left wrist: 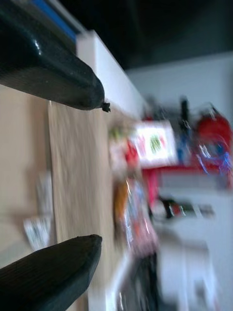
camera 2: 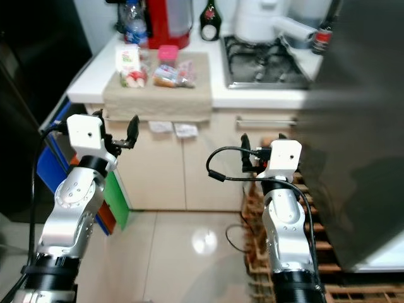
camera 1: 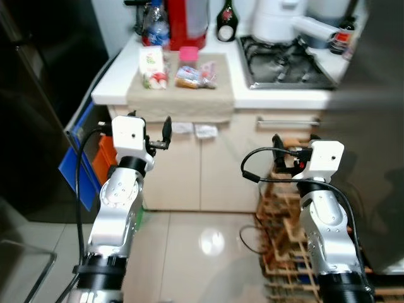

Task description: Restocking fridge

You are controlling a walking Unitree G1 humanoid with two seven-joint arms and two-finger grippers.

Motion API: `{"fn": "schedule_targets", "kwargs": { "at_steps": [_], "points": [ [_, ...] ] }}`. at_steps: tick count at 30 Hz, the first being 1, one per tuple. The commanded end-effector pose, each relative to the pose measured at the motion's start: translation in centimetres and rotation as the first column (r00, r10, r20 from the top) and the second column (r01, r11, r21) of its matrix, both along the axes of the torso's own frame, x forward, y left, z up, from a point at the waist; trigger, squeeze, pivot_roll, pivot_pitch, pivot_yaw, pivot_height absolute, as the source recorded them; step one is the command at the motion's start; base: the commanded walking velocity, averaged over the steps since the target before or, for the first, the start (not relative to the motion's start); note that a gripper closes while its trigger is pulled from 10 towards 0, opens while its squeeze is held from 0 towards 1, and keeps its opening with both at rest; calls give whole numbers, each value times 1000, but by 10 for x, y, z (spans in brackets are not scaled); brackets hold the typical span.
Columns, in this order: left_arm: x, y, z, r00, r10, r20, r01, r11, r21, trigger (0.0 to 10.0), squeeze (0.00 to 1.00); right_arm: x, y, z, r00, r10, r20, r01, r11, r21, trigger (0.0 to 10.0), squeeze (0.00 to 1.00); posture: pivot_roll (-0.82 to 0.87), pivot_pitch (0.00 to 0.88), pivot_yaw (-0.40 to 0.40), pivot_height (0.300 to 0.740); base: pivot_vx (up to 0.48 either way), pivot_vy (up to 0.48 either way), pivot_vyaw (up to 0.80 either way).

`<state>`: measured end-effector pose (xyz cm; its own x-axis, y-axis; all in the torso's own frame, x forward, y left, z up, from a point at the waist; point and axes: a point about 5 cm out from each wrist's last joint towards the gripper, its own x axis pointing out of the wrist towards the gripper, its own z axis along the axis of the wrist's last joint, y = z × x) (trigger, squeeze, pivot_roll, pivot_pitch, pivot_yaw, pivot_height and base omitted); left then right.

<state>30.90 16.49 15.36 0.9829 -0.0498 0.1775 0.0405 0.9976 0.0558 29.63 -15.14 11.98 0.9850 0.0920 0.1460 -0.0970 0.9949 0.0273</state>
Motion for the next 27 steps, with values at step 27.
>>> {"fn": "schedule_targets", "kwargs": {
  "at_steps": [27],
  "points": [
    [19,-35,42,989,-128,76,116,982,146,10000,0,11,-3,20,998,-12,62,11,1000,24,10000,0,8,0,9,740,320,234,0]
  ]
}}
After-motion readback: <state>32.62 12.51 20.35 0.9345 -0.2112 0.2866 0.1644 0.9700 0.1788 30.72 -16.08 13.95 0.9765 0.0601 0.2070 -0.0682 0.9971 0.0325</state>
